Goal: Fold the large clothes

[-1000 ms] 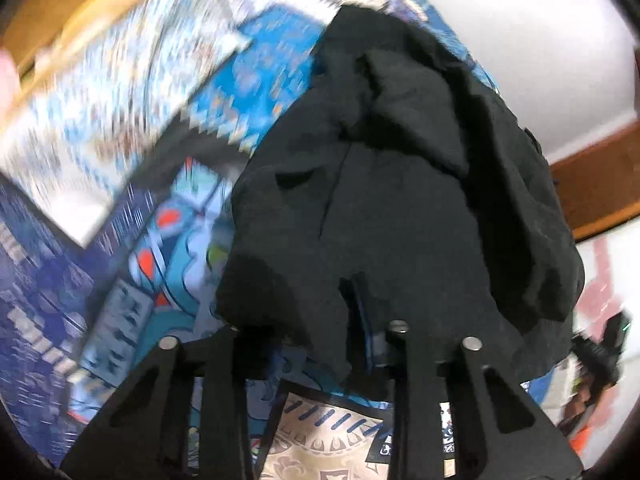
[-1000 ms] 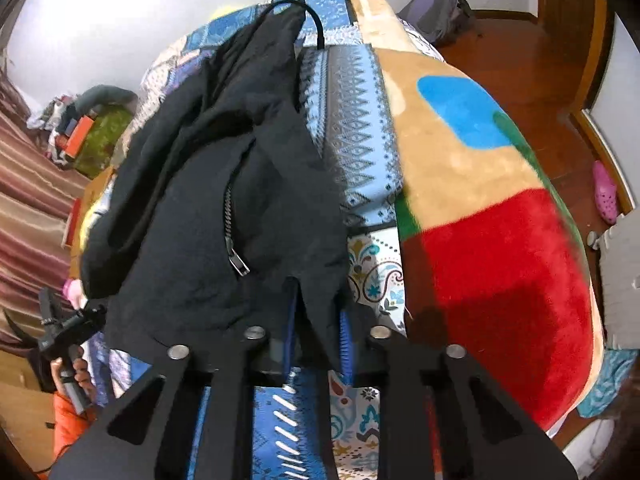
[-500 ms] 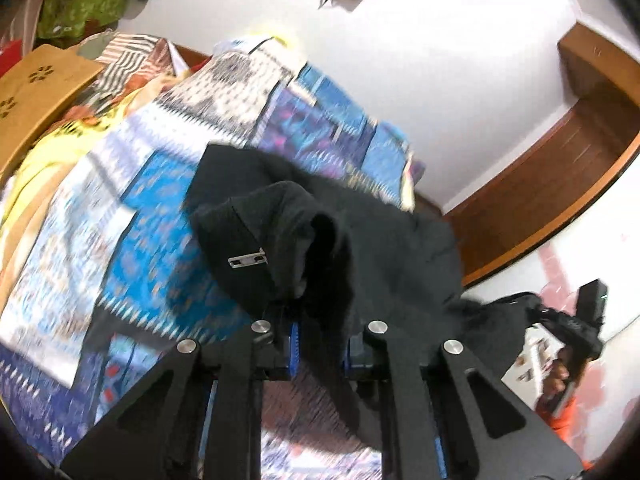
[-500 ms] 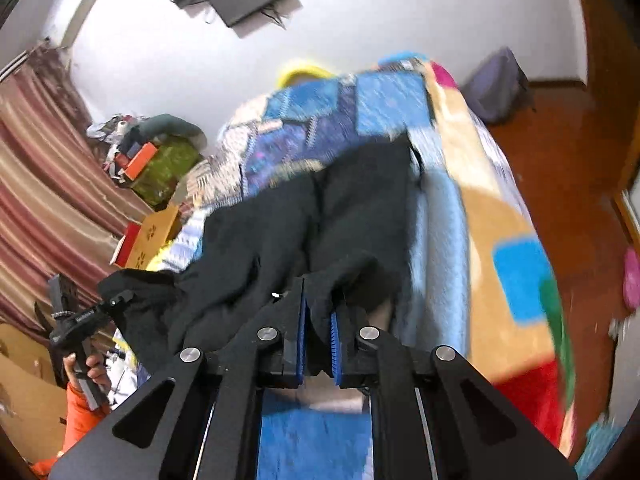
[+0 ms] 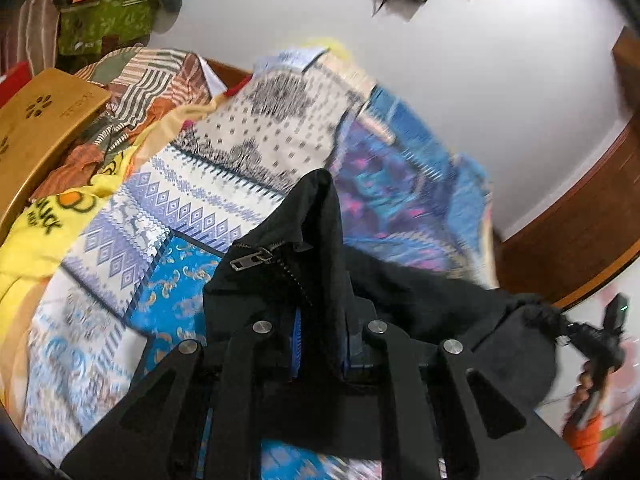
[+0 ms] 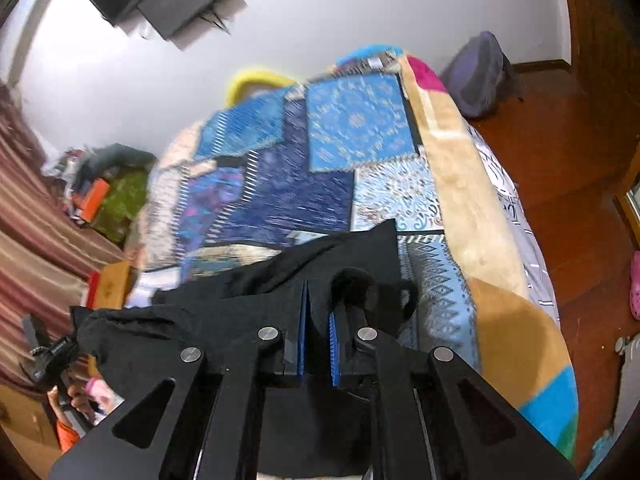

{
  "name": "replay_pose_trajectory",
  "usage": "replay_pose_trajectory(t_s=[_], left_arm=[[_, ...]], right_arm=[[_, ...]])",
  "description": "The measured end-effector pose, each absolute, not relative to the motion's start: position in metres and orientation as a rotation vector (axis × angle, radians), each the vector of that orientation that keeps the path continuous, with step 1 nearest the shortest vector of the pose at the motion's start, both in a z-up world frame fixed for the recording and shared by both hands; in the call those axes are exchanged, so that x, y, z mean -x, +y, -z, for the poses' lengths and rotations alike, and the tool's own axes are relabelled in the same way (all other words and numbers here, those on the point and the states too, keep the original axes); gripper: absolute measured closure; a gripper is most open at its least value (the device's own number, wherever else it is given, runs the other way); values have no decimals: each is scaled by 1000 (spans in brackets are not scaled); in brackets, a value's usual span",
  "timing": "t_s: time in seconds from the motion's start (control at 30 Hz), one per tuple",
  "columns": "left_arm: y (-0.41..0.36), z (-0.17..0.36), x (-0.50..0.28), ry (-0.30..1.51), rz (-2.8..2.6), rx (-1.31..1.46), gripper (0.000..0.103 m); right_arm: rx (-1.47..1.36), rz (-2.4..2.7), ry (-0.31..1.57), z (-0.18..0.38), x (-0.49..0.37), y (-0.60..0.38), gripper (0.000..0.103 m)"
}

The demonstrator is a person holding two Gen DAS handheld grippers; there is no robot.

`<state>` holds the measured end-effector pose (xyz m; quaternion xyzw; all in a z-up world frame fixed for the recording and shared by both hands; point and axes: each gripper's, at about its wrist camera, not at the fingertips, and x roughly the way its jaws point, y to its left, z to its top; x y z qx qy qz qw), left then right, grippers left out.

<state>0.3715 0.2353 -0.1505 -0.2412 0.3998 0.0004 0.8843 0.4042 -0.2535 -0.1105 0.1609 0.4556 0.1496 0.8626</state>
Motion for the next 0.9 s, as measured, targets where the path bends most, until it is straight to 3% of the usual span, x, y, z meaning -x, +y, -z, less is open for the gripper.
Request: replay_pose_trajectory(t_s=[0.2,0.33,0.5,0.6,0.63,0.67,0.9], left_arm=[[232,207,-406,910,4,492,86],[233,217,-406,946,-3,529,84],[229,195,-391,951,-86,430,67],[227,174,-379,943,-112,360,59],[227,166,-374,935,-115,344,58],[227,158,-368,926,-118,329,55],[212,102,-329,824,-101,234,47]], right_arm=[[-354,-329,999,142,-427,-256,96],[-362,-335,993,144,-428,-257,96],[-306,-308,1012,133,-419,-251,91],[-229,-253,1026,121,-412,-246,72],[-207,-231,1020,118,-410,-246,54],[-183,-210,997,111,-404,-247,47],[-104,-245,889,66,-355,-238,47]])
